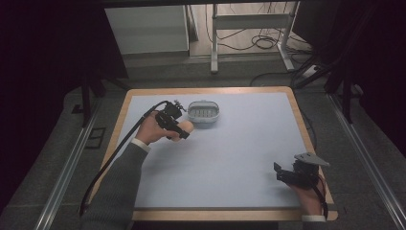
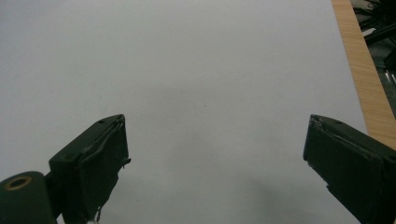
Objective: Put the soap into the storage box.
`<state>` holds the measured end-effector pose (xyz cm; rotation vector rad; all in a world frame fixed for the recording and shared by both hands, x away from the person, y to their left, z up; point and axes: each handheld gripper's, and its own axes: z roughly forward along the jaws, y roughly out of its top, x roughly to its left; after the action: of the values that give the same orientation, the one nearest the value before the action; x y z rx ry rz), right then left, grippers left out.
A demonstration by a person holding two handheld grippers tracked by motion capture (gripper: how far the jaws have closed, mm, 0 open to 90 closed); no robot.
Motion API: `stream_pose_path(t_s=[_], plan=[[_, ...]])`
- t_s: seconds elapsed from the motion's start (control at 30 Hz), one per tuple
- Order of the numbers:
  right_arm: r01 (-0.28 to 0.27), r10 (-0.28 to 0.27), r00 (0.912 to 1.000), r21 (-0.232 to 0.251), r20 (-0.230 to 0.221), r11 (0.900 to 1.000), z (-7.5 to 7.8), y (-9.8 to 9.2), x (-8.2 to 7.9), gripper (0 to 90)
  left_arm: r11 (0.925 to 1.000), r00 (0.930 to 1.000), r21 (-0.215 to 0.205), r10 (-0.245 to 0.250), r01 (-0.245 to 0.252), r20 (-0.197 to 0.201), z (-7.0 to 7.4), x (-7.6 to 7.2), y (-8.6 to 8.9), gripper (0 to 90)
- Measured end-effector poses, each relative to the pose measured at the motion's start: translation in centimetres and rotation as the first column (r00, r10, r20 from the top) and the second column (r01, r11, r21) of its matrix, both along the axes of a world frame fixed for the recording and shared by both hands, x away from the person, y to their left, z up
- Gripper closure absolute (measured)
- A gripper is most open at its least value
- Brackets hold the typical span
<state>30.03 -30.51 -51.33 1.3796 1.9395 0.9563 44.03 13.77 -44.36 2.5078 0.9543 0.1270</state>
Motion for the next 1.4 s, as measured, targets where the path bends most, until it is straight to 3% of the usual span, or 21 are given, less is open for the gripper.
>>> stream_pose_path(t_s=[1.1,1.4], plan=[[-0.002,0.002,1.0000,-0.007,-0.002,1.000,-0.1,0.2,0.0,6.6,0.9996,1.0000,-0.027,0.002,-0.002,-0.007,0.2,2.6,-0.8,32.7],[-0.001,0.001,1.0000,-0.009,-0.001,1.000,-0.1,0.0,0.0,6.6,1.0000,1.0000,-0.005,-0.006,0.006,-0.006,0.4,3.6,-1.4,32.7]])
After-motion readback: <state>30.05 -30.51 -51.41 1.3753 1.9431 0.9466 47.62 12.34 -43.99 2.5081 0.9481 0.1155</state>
